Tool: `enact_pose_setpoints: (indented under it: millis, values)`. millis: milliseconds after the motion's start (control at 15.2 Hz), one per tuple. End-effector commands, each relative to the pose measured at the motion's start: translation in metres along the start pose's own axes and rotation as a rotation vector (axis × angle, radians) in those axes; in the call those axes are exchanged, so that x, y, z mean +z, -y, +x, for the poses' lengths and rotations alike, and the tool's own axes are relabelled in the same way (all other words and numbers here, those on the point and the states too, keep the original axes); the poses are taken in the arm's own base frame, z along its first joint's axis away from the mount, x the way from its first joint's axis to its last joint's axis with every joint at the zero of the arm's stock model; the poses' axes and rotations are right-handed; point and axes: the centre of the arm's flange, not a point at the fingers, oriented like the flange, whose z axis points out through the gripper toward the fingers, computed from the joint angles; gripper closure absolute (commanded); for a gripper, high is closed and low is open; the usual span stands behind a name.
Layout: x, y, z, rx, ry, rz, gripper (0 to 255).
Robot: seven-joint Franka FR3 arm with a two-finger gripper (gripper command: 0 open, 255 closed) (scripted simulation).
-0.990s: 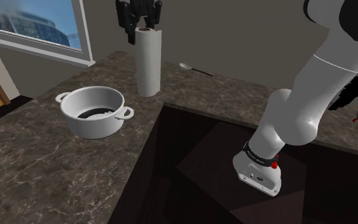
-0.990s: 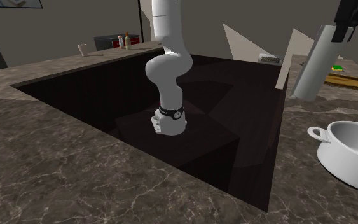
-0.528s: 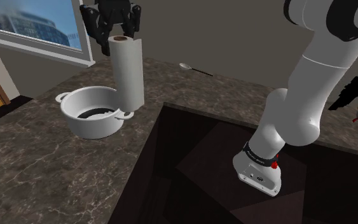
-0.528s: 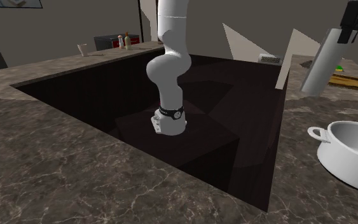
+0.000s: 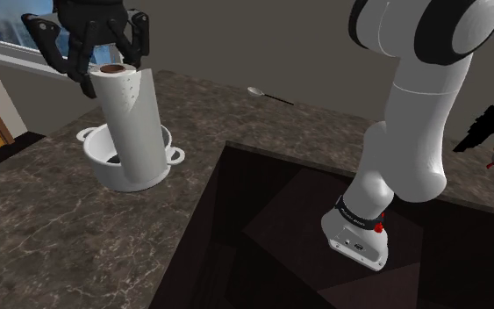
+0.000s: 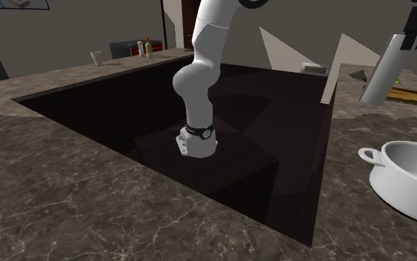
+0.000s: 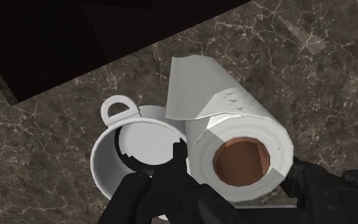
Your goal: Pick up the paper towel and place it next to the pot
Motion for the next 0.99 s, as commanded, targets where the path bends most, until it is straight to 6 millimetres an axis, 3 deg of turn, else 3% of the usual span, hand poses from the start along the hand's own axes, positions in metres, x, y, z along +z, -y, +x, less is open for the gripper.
enact_pose_setpoints:
  millis: [0, 924]
  values:
    - [0.008, 0.012, 0.001, 0.002, 0.000, 0.000, 255]
    - [0.082, 0.016, -0.003, 0.002, 0.000, 0.000, 255]
